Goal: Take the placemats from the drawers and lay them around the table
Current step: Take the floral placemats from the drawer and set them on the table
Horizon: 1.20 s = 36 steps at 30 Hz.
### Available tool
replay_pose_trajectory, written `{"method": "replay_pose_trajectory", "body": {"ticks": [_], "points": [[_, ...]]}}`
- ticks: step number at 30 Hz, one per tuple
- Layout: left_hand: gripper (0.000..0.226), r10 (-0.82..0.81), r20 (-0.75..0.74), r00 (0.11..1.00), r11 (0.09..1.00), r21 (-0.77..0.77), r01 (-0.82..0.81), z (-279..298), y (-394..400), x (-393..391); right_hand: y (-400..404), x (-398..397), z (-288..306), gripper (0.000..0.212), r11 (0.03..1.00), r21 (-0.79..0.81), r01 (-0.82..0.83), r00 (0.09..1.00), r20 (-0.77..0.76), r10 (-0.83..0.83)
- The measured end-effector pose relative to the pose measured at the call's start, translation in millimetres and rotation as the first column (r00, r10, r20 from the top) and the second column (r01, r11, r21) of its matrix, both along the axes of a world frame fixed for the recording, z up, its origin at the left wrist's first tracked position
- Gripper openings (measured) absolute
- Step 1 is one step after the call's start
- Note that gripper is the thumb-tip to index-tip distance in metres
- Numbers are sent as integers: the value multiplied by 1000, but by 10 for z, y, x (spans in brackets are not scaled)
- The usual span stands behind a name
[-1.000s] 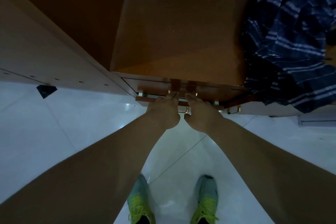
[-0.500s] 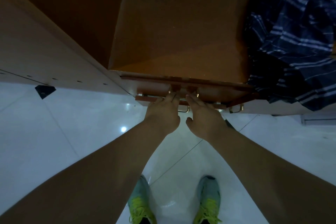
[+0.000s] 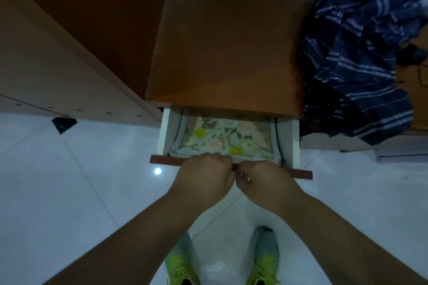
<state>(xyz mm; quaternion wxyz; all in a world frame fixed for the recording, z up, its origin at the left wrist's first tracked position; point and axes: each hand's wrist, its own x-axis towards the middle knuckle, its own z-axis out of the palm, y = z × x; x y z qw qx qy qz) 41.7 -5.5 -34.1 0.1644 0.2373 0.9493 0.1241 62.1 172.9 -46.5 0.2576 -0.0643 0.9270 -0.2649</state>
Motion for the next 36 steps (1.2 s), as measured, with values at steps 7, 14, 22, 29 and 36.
{"method": "replay_pose_trajectory", "body": {"ticks": [7, 14, 22, 29, 36], "points": [[44, 220, 214, 952, 954, -250, -165, 52, -238, -229, 173, -234, 127, 46, 961, 129, 246, 957, 124, -262], [56, 353, 354, 866, 896, -396, -203, -276, -339, -330, 129, -274, -78, 56, 943, 278, 185, 920, 287, -265], [67, 455, 459, 763, 878, -374, -299, -465, -361, -524, 77, -422, -308, 64, 925, 325, 194, 895, 327, -303], [61, 519, 468, 715, 843, -419, -338, -504, -301, -656, 203, -382, -395, 46, 863, 143, 484, 836, 215, -504], [50, 409, 437, 801, 820, -562, -112, -415, -150, -672, 179, -362, -353, 37, 532, -148, 833, 552, 198, -810]]}}
